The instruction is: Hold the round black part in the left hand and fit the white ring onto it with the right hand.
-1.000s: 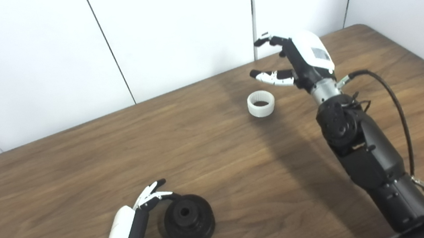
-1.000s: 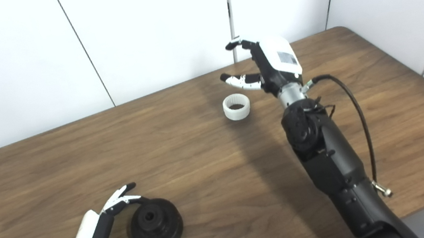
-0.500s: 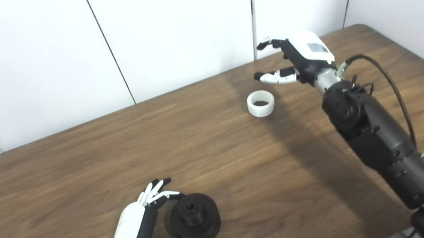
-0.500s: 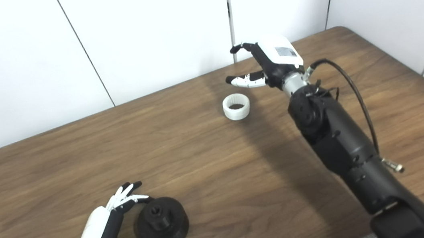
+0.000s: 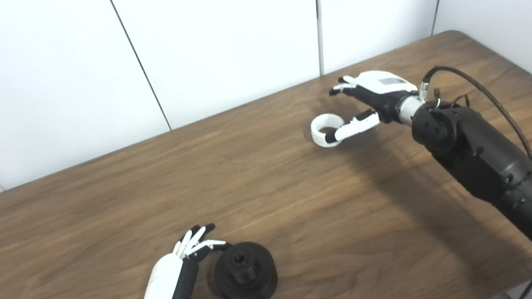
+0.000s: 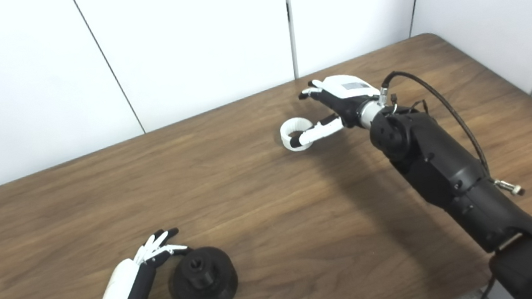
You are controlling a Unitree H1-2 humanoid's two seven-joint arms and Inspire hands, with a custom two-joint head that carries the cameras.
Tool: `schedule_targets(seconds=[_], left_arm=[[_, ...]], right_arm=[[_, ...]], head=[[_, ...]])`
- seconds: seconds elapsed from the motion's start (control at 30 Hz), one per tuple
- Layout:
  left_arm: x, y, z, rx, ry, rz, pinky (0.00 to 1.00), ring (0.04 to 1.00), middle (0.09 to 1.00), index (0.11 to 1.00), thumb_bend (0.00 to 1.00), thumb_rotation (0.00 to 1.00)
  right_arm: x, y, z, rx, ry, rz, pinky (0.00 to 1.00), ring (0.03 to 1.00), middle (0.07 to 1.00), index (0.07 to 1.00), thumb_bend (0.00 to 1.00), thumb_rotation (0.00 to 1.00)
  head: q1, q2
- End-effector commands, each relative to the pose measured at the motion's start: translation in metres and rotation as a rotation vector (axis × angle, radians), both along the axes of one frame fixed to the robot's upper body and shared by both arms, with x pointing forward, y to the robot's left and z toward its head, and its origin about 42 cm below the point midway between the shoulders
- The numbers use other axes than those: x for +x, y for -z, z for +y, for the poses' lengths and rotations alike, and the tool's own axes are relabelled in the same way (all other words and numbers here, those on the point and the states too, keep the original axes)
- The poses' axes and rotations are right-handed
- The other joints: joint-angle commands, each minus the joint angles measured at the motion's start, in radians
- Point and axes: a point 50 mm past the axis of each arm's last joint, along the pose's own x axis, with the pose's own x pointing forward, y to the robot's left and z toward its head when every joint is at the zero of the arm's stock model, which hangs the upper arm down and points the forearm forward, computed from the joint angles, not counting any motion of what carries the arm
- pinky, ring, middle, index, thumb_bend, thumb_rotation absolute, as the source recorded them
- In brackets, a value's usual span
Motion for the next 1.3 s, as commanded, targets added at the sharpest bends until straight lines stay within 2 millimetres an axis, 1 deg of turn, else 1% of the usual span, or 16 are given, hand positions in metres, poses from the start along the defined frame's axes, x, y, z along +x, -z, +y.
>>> schedule_targets(seconds=[0.0, 0.07, 0.2, 0.37, 0.47, 0.63, 0.87, 1.07, 1.2, 1.27], left_arm=[[0.0, 0.002, 0.0, 0.046, 0.009, 0.013, 0.99, 0.992, 0.941, 0.624, 0.98, 0.21], [0.0, 0.001, 0.0, 0.046, 0.009, 0.013, 0.99, 0.992, 0.941, 0.624, 0.98, 0.22], [-0.001, 0.001, 0.001, 0.045, 0.008, 0.012, 1.0, 0.997, 0.943, 0.626, 0.97, 0.2], [-0.001, 0.001, 0.002, 0.047, 0.007, 0.013, 0.99, 0.999, 0.944, 0.626, 0.97, 0.2], [-0.002, 0.002, 0.002, 0.05, 0.009, 0.013, 0.99, 0.997, 0.945, 0.625, 0.97, 0.21], [-0.002, 0.0, 0.001, 0.054, 0.007, 0.01, 0.99, 0.996, 0.946, 0.624, 0.97, 0.22], [-0.002, -0.001, 0.002, 0.052, 0.004, 0.002, 1.0, 0.999, 0.943, 0.624, 0.97, 0.22], [-0.002, -0.002, 0.002, 0.051, 0.002, -0.001, 1.0, 0.998, 0.942, 0.624, 0.97, 0.22], [-0.003, -0.004, 0.002, 0.056, 0.001, 0.0, 1.0, 0.999, 0.944, 0.625, 0.97, 0.23], [-0.003, -0.004, 0.002, 0.055, 0.0, 0.0, 1.0, 0.998, 0.944, 0.624, 0.97, 0.24]], right_arm=[[0.009, -0.029, -0.001, -0.006, -0.014, -0.072, 0.91, 1.0, 1.0, 0.897, 1.0, 0.77], [0.008, -0.026, 0.001, -0.005, -0.017, -0.064, 0.92, 1.0, 1.0, 0.896, 1.0, 0.77], [0.007, -0.017, 0.004, 0.0, -0.02, -0.035, 0.95, 1.0, 1.0, 0.864, 1.0, 0.68], [0.005, -0.009, 0.005, 0.009, -0.012, -0.018, 0.98, 1.0, 1.0, 0.856, 1.0, 0.63], [0.003, -0.003, 0.006, 0.013, -0.01, -0.02, 0.98, 1.0, 1.0, 0.851, 1.0, 0.6], [-0.001, 0.014, 0.011, 0.031, 0.015, -0.067, 0.96, 1.0, 0.992, 0.821, 1.0, 0.56], [-0.003, 0.033, 0.021, 0.056, 0.044, -0.151, 0.92, 0.97, 0.953, 0.772, 0.9, 0.49], [0.0, 0.044, 0.026, 0.098, 0.07, -0.221, 0.9, 0.939, 0.922, 0.735, 0.84, 0.43], [0.002, 0.053, 0.029, 0.134, 0.107, -0.28, 0.9, 0.915, 0.882, 0.675, 0.79, 0.35], [0.002, 0.057, 0.031, 0.158, 0.129, -0.293, 0.91, 0.912, 0.877, 0.664, 0.78, 0.34]], head=[[0.001, 0.0], [0.004, 0.004], [0.006, 0.006], [0.01, 0.011], [0.012, 0.012], [0.016, 0.017], [0.02, 0.021], [0.027, 0.025], [0.028, 0.027], [0.028, 0.027]])
